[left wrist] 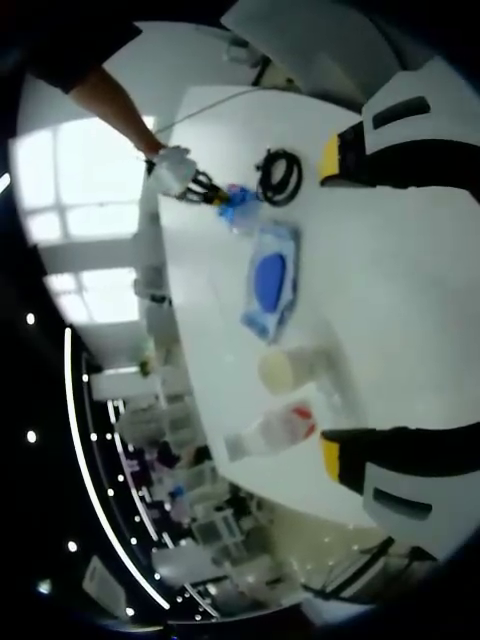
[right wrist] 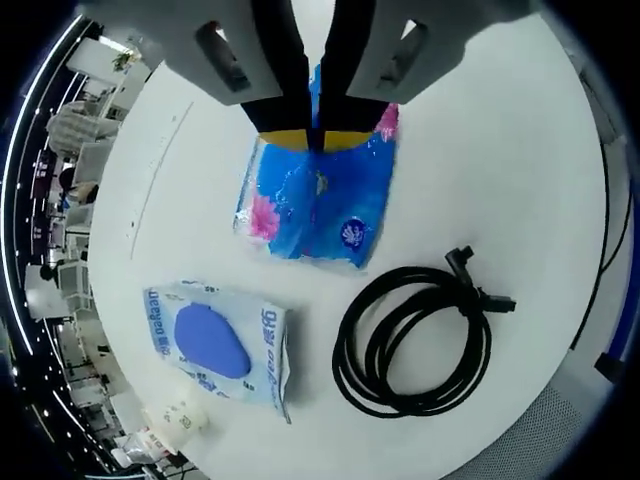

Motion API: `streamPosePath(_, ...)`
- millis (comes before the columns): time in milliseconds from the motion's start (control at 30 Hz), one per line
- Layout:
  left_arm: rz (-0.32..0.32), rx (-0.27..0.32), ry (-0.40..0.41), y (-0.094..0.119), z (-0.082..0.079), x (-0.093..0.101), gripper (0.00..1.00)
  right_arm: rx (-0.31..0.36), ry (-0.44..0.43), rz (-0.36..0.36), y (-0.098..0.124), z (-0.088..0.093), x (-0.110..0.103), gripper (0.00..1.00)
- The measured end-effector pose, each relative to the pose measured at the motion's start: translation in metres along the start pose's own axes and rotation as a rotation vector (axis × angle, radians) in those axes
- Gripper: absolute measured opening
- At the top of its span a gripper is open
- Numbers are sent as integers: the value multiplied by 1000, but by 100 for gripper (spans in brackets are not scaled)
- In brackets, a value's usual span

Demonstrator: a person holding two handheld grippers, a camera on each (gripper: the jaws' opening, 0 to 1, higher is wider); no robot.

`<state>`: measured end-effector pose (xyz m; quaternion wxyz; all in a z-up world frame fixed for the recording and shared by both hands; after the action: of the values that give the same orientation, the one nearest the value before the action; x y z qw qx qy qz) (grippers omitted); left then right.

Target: Arrange the tabletop items into an orderly group along one side of the table until the central work area is clear of visible clutter.

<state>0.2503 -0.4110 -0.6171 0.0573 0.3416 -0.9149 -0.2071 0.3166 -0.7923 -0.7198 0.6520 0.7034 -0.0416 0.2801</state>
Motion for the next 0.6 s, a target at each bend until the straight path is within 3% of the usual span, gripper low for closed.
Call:
streamPosePath(100,1,1,0,0,0,0,97,0,-24,26,1,-2,2,11)
streamPosePath(233,8,-1,-7,-1,0,2,97,-1,-83,43,4,-1,2,13)
streamPosePath(300,11,-1,-9,-1,0,3,97,-7,-124,60,6,0,3,19)
streamPosePath(600,18,9,-19,-1,-3,5,97,30,-411,179,23,0,15,35)
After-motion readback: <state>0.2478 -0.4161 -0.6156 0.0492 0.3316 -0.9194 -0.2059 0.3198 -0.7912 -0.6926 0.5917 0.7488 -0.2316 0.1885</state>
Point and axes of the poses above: the point that each gripper's makers call its tool centre point, and the gripper's own axes: y roughly backward along the fingers, x roughly to its right, z roughly out of its underside, the point moved 2 cm from there along y, roughly backward along the fingers, and after that the axes turned 6 degrees about z, right-handed, at the moved point
